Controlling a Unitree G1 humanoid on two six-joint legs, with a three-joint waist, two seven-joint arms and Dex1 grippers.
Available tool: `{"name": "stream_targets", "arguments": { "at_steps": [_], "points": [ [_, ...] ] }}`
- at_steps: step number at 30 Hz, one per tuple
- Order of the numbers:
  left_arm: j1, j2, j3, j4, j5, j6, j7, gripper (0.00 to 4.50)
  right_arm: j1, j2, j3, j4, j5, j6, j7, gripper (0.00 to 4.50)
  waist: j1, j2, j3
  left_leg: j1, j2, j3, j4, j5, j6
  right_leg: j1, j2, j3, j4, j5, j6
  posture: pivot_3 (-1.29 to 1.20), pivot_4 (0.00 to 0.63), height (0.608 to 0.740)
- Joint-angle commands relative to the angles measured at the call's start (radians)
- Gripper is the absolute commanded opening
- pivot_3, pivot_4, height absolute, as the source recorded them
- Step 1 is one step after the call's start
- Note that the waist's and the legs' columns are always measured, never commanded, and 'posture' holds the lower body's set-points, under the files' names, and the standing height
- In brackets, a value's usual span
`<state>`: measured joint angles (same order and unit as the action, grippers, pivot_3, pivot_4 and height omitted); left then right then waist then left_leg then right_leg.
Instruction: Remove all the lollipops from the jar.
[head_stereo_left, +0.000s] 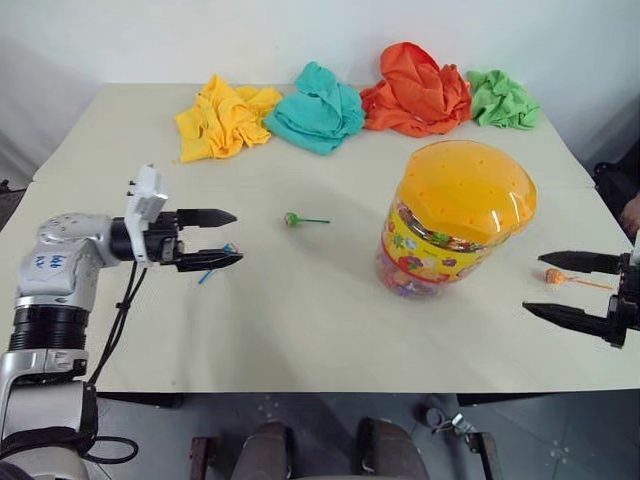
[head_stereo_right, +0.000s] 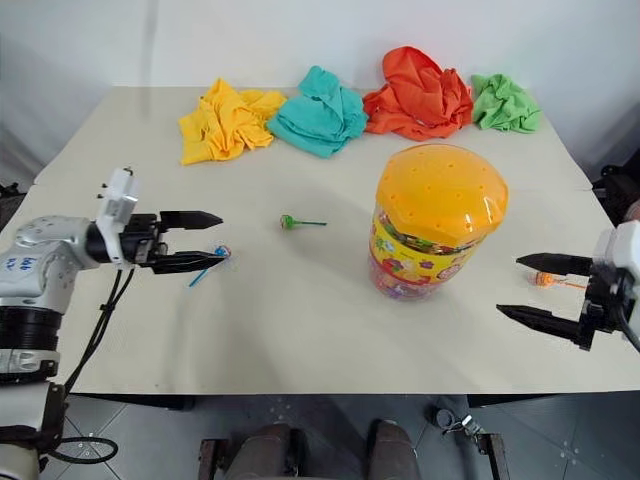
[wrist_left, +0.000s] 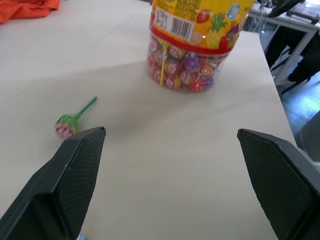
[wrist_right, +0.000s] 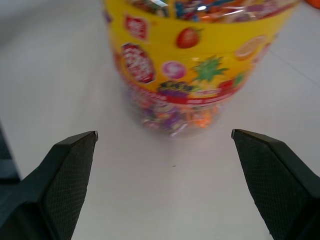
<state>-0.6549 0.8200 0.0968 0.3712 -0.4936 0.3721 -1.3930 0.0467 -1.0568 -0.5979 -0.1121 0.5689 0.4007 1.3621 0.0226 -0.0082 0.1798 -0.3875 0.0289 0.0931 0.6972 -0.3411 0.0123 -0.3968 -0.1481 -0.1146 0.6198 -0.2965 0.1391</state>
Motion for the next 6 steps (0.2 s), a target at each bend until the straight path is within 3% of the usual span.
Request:
{"name": "stream_targets", "arguments": {
  "at_steps": [1,6],
  "points": [
    [0.030,0.055,0.054,0.029,-0.006,-0.030,-0.051,4.50,-0.005,-0.009,-0.004,0.083,-0.042,-0.121,0.045,4.49,0.000,0.000,0.000,0.000,0.000,0.000,0.000,0.000,0.000,0.000,0.000,0.000,0.000,0.000,0.000,0.00,0.150,0.740],
    [0.074,0.067,0.103,0.096,0.014,-0.113,-0.031,4.50,-0.018,0.012,0.022,0.148,-0.064,-0.190,0.037,4.49,-0.003,0.000,0.000,0.000,0.000,0.000,0.000,0.000,0.000,0.000,0.000,0.000,0.000,0.000,0.000,0.00,0.150,0.740]
  ]
}}
